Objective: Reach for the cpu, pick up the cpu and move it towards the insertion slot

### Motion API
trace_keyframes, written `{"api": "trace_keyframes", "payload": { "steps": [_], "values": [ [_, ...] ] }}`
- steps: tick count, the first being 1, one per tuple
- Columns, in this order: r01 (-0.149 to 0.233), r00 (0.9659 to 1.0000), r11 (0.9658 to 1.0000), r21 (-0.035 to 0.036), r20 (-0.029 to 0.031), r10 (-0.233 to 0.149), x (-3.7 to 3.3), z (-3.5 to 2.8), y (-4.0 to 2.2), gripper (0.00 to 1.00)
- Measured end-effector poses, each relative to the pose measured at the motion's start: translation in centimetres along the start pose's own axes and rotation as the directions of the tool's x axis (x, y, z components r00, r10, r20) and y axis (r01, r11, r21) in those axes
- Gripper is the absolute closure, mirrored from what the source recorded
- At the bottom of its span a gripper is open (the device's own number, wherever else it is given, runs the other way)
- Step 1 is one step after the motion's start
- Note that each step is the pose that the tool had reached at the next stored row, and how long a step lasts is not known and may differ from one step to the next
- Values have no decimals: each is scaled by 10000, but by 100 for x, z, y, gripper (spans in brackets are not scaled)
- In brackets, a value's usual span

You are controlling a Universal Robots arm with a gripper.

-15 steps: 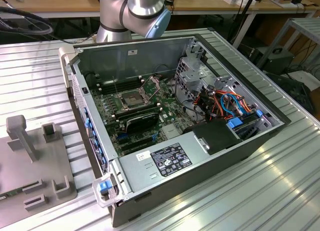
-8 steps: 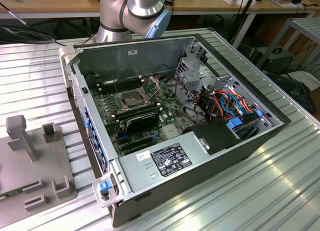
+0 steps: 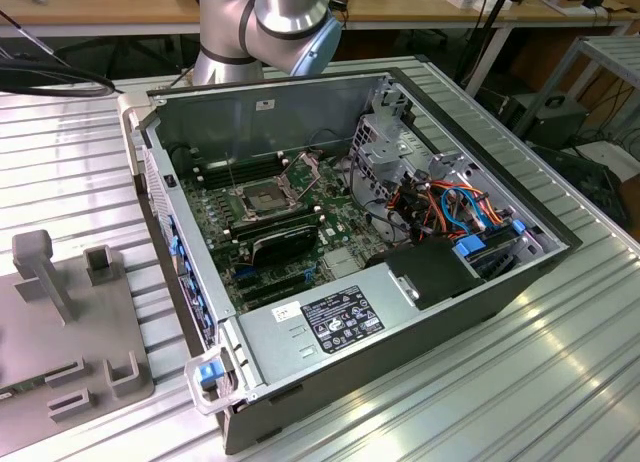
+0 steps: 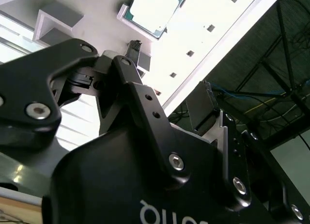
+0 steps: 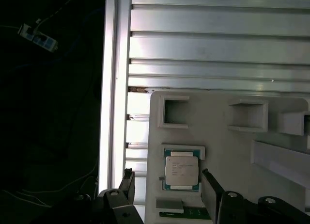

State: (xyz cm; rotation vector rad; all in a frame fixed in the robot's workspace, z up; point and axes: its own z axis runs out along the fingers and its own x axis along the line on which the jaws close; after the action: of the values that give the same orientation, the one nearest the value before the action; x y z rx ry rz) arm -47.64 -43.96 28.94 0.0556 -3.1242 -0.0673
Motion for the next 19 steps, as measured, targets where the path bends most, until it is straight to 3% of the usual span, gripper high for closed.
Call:
{"api": "trace_keyframes", "payload": {
  "steps": [14,15,16,17,19],
  "values": [
    [0,10000,10000,-1,0,0,0,5,0,34],
    [0,10000,10000,-1,-1,0,-13,102,-5,34],
    [-161,9999,9999,-3,6,161,-35,261,-12,34],
    [-192,9998,9998,20,6,192,-37,300,-15,33],
    [-200,9998,9998,29,9,200,-38,317,-15,20]
  ]
}}
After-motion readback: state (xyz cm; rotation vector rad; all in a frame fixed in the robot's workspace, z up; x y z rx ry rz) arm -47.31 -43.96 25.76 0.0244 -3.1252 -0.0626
